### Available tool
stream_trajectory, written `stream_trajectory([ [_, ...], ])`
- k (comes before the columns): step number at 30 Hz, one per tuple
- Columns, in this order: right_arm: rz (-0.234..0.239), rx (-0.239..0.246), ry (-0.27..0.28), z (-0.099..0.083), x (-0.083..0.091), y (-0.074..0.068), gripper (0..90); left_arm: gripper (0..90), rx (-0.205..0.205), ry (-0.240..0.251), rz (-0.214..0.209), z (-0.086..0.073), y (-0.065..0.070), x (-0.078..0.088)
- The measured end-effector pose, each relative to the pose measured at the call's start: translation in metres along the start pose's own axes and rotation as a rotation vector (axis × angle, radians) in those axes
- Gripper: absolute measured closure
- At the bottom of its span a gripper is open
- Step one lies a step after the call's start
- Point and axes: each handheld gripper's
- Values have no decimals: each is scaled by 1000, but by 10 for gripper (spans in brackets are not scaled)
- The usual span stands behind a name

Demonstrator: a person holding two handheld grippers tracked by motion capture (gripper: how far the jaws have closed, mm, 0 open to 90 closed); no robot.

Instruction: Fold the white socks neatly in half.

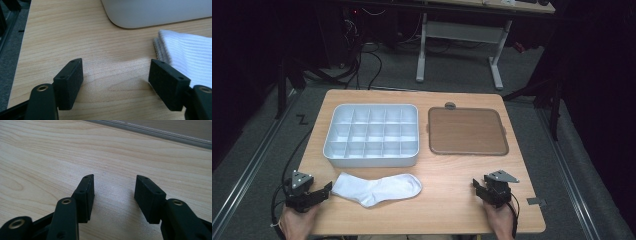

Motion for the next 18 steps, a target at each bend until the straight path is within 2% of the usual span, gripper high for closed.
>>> stream_trajectory([
  [4,-1,8,4,0,0,0,528,285,32,-1,-30,3,-2,2],
  [7,-1,7,5,0,0,-1,533,286,72,4,-79,8,-3,8],
  [8,-1,5,4,0,0,-1,534,293,75,21,-91,11,-2,12],
  [11,1,-1,2,0,0,-2,529,295,74,31,-108,14,1,16],
  [13,7,3,-5,1,1,-4,555,299,55,25,-136,16,10,21],
  [14,7,3,-5,1,1,-4,555,302,55,25,-136,16,10,21],
  [15,20,-4,-9,2,1,-6,559,302,53,24,-151,16,13,22],
  [18,46,20,11,6,5,-16,565,315,45,13,-176,15,23,24],
])
Point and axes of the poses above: each handheld gripper's, and its own axes: x roughly backward along the jaws, z roughly out of its top, y roughly to its right, and after that the axes turned 13 degrees about -y, right-handed
